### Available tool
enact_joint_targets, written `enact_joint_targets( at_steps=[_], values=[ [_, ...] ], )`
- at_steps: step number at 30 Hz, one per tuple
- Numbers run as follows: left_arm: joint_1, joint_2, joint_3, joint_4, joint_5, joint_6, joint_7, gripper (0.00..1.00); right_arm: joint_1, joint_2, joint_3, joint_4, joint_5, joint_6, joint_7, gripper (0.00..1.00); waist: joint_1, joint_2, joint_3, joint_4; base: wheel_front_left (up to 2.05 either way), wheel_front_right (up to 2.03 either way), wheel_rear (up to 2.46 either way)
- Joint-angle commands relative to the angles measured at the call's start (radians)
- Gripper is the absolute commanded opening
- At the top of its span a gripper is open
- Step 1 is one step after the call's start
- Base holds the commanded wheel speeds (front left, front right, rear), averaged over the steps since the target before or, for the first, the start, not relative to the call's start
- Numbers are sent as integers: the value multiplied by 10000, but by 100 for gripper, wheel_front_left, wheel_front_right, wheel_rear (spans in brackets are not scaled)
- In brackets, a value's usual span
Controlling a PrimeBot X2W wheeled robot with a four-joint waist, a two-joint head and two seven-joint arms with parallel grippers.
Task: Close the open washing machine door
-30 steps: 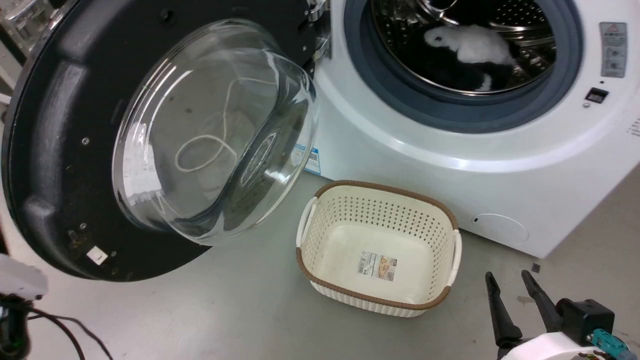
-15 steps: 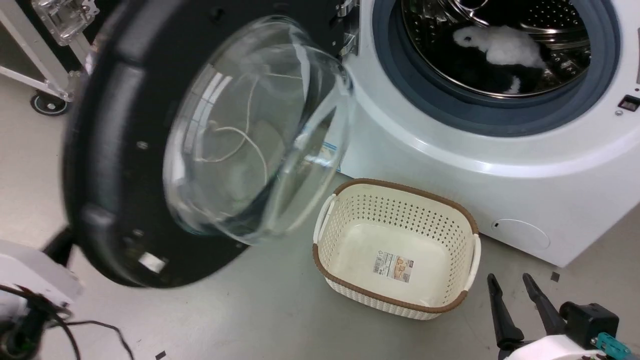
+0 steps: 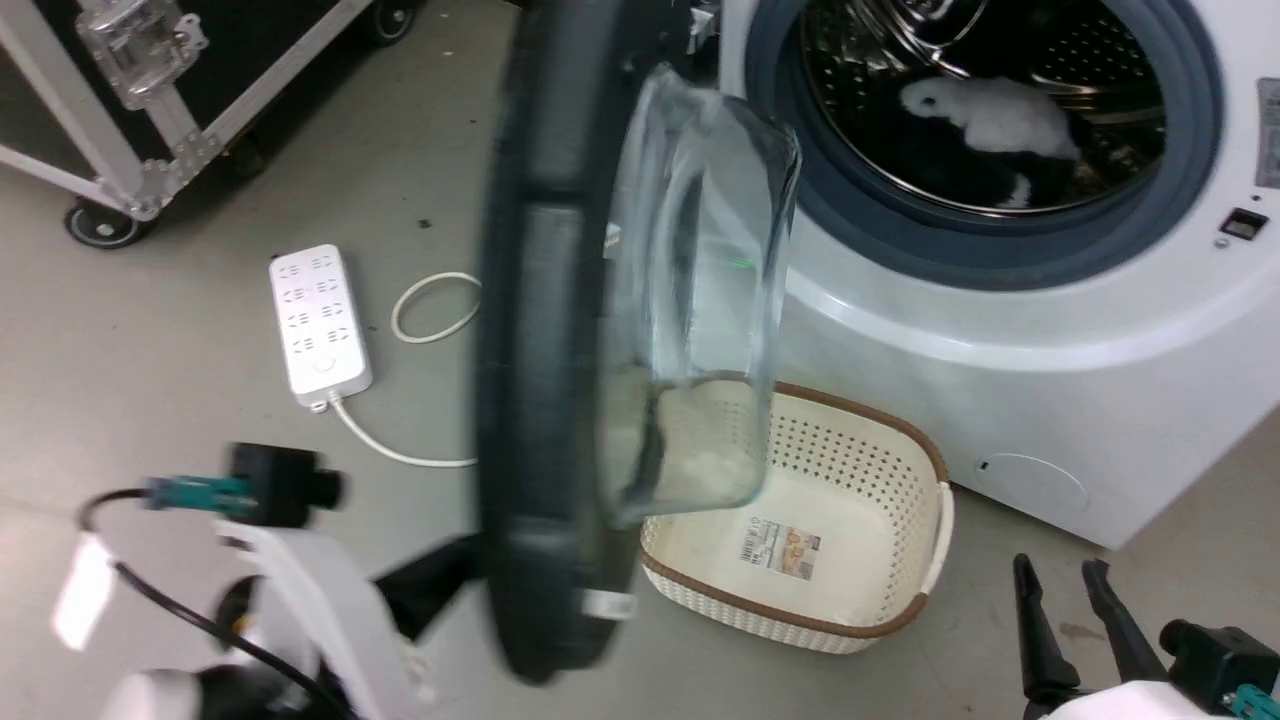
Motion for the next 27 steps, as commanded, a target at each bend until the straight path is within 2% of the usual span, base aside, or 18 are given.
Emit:
enact_joint_targets(
  at_steps=[1, 6, 12, 19, 27],
  values=[
    [-24, -11, -196, -183, -209, -98, 71, 0, -110, -2, -47, 76, 95, 9, -98, 100, 0, 0, 7, -89, 0, 0, 0],
    [-528, 13, -1620, -830, -333, -152, -347, 0, -152, -2, -232, 244, 310, 9, -274, 100, 0, 0, 156, -567, 0, 0, 0],
    [-1857, 182, -3487, -494, 396, -218, -1744, 0, -263, -3, -433, 403, 550, 9, -459, 100, 0, 0, 483, -1412, 0, 0, 0],
    [-4122, 148, -5692, 1620, 1831, -291, -3709, 0, -517, -3, -524, 549, 837, 10, -634, 100, 0, 0, 982, -2608, 0, 0, 0],
    [-6247, -547, -6510, 4503, 3094, -291, -5696, 0, -863, -3, -287, 384, 1139, 10, -643, 100, 0, 0, 1541, -4041, 0, 0, 0]
  ],
)
